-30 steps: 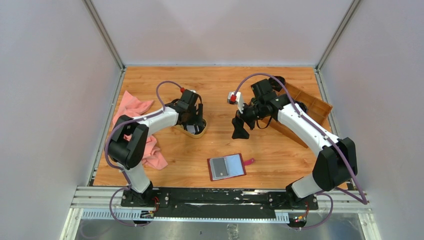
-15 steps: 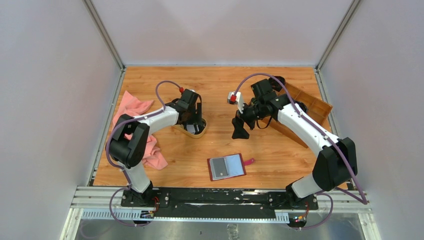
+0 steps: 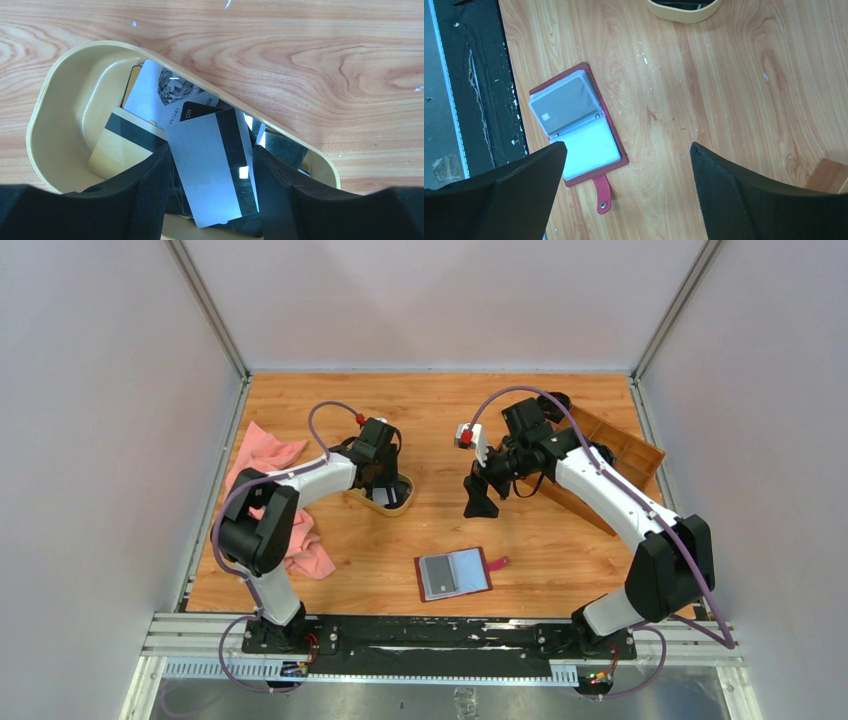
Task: Put the credit cards into the card holder
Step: Pick up the credit card from the storage box.
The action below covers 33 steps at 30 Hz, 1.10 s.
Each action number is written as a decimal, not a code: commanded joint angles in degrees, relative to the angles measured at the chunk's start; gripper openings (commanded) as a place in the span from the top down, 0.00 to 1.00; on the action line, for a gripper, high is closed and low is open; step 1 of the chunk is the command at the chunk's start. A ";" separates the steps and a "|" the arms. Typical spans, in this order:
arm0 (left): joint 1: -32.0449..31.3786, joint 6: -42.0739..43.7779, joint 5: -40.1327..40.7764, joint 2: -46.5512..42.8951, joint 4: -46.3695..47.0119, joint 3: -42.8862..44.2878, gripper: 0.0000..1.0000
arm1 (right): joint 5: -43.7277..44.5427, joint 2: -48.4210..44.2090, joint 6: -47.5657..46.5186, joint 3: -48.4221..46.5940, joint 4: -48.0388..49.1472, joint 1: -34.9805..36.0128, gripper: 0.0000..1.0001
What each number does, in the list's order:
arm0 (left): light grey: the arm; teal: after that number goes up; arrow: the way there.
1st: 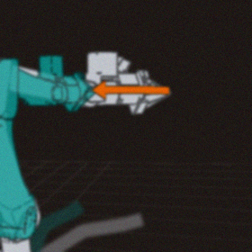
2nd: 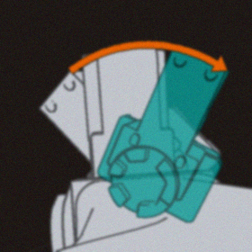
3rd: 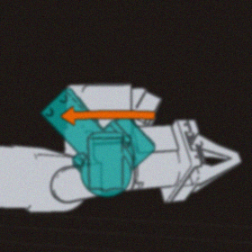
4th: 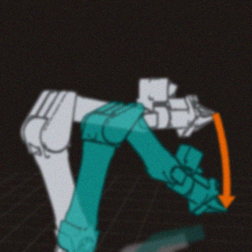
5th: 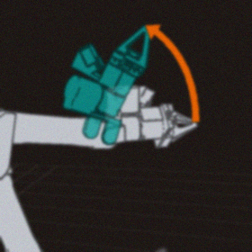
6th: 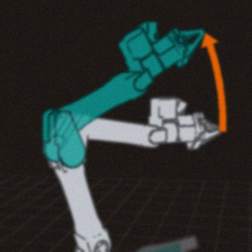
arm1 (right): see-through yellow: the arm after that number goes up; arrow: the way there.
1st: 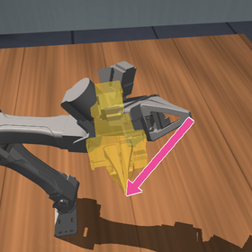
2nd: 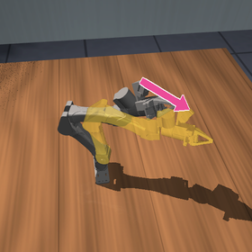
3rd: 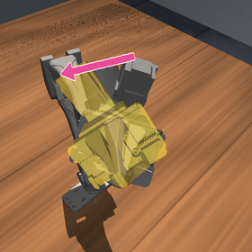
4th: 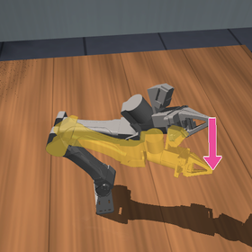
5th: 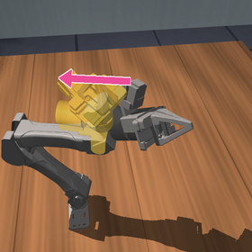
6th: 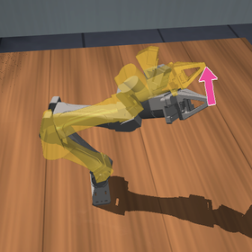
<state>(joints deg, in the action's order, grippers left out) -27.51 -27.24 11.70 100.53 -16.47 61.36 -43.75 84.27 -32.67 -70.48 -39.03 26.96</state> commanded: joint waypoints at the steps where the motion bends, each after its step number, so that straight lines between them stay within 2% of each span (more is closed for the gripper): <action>1: 0.09 -0.43 -2.80 1.03 -2.04 -0.77 0.47 | -1.11 -0.16 -0.93 0.45 -1.29 -0.77 0.02; 3: 0.09 0.04 -2.63 0.48 -2.36 -0.29 0.49 | -1.08 -0.21 -0.91 0.47 -1.31 -0.84 0.02; 19: 0.26 1.32 -2.74 -3.66 -2.33 0.96 0.50 | -1.85 0.93 -0.63 0.34 -1.28 -0.81 0.02; 25: 0.52 1.14 -5.38 -3.86 -1.59 0.35 0.45 | -3.12 1.80 -0.18 0.18 -1.32 -0.77 0.03; 33: 2.06 -3.07 -12.57 -7.17 5.14 -4.18 0.46 | -4.93 3.37 0.21 0.08 -1.40 -0.77 0.03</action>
<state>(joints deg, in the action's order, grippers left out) -26.50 -27.62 3.99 97.14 -16.40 59.88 -46.54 86.52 -32.60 -70.48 -39.03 26.96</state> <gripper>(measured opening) 0.543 0.975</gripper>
